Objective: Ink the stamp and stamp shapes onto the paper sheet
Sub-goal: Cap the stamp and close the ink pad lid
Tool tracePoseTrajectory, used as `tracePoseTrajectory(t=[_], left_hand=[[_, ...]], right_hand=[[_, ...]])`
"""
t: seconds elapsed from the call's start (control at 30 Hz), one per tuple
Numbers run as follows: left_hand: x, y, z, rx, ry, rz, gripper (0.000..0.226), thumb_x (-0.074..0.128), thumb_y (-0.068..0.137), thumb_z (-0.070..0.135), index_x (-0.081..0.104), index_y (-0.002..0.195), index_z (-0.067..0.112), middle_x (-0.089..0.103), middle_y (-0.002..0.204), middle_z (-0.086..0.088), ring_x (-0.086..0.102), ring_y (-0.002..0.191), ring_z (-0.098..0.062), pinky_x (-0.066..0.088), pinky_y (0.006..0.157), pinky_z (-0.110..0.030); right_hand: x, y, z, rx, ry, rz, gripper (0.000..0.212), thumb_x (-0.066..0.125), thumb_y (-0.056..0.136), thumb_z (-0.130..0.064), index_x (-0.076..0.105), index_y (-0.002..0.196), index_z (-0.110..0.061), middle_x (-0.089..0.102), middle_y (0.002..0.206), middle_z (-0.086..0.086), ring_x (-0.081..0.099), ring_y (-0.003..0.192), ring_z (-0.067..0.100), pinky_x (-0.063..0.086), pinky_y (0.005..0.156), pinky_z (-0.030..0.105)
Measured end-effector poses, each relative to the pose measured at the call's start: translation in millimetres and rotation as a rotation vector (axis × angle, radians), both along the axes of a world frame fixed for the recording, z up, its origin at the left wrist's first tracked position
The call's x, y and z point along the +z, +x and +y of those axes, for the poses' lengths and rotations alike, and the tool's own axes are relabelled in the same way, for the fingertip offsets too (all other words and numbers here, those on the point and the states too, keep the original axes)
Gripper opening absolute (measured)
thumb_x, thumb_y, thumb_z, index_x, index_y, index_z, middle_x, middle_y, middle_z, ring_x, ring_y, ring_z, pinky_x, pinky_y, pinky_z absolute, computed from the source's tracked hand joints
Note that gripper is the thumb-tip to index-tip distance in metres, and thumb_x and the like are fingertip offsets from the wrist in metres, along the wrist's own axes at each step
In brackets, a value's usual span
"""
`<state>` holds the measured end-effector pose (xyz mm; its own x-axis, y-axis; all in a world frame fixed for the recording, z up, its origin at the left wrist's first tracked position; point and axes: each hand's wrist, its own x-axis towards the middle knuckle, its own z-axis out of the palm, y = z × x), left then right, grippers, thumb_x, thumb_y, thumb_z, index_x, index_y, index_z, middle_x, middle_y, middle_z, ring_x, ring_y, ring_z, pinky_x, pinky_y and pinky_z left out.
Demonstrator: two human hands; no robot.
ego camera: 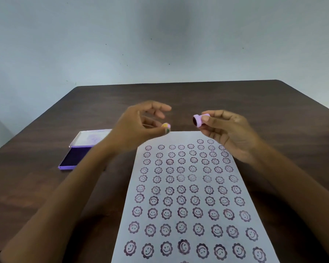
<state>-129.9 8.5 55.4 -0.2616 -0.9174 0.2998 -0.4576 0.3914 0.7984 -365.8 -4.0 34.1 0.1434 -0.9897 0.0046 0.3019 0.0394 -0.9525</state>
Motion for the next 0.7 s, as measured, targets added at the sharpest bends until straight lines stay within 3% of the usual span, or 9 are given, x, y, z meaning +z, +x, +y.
tracePoseTrajectory(t=[0.3, 0.5, 0.7], left_hand=[[-15, -31, 10, 0.013, 0.044, 0.331, 0.030, 0.076, 0.075, 0.019, 0.069, 0.103, 0.027, 0.068, 0.105, 0.004, 0.068, 0.089, -0.006, 0.053, 0.072, -0.015], [-15, -37, 12, 0.001, 0.089, 0.418, 0.035, 0.075, 0.065, 0.031, 0.069, 0.099, 0.025, 0.070, 0.105, 0.004, 0.069, 0.091, -0.006, 0.053, 0.071, -0.016], [-19, -37, 9, -0.002, 0.091, 0.454, 0.034, 0.074, 0.068, 0.026, 0.068, 0.100, 0.019, 0.073, 0.096, 0.009, 0.070, 0.087, -0.006, 0.052, 0.070, -0.014]], right_hand=[[-5, 8, 0, 0.182, 0.033, -0.111, 0.025, 0.070, 0.064, -0.004, 0.067, 0.090, -0.006, 0.074, 0.083, 0.008, 0.071, 0.076, 0.017, 0.057, 0.065, 0.020], [-7, 8, -2, 0.202, 0.030, -0.121, 0.027, 0.070, 0.065, -0.003, 0.067, 0.091, -0.004, 0.073, 0.090, 0.012, 0.071, 0.081, 0.020, 0.057, 0.067, 0.022], [-7, 10, -1, 0.210, 0.011, -0.114, 0.027, 0.071, 0.064, -0.003, 0.067, 0.090, -0.005, 0.074, 0.085, 0.011, 0.072, 0.080, 0.020, 0.057, 0.066, 0.022]])
